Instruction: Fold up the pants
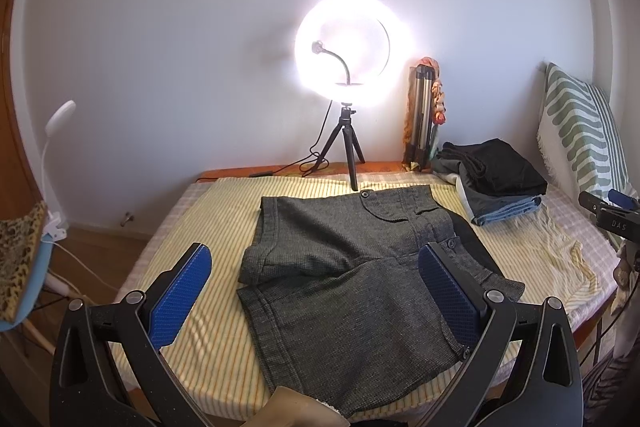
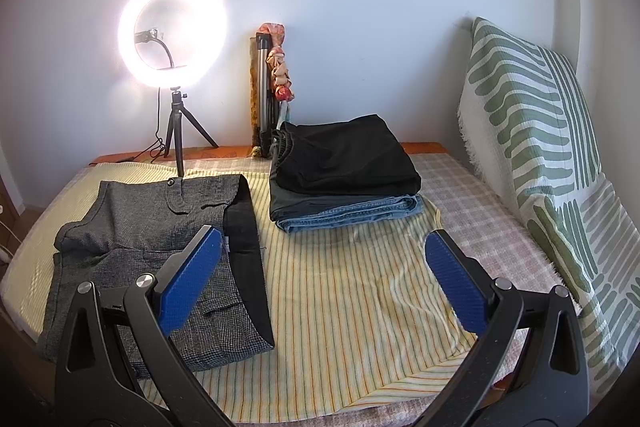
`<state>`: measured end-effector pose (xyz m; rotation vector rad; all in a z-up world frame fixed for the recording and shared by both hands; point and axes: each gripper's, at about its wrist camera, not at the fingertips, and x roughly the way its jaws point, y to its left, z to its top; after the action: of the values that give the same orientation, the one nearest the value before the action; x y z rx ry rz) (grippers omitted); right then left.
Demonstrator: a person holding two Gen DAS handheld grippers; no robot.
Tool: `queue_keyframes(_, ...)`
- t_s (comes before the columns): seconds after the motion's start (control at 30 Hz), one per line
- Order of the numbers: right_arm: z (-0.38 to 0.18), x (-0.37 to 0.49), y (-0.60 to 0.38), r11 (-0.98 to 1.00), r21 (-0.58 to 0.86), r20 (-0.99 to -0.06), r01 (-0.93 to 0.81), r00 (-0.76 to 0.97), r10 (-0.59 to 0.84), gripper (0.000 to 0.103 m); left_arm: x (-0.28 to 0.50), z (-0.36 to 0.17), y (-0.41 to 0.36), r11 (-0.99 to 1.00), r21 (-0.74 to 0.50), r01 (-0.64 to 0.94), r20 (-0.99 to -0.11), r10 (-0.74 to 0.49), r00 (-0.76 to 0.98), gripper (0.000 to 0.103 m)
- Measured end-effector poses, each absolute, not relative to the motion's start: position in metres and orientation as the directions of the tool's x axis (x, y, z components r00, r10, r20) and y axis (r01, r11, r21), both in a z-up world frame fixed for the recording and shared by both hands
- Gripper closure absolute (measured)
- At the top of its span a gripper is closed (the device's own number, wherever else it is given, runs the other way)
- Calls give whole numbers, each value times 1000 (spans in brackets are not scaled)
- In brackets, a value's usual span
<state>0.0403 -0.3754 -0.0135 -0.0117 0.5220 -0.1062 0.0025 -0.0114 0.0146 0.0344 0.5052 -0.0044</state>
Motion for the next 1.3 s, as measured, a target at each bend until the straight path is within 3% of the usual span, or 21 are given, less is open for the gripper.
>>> queue_keyframes(1.3, -15, 41, -373, 994, -43, -500, 97, 860, -105, 0, -1, 6, -12, 1000, 19, 8, -487, 2, 873, 0)
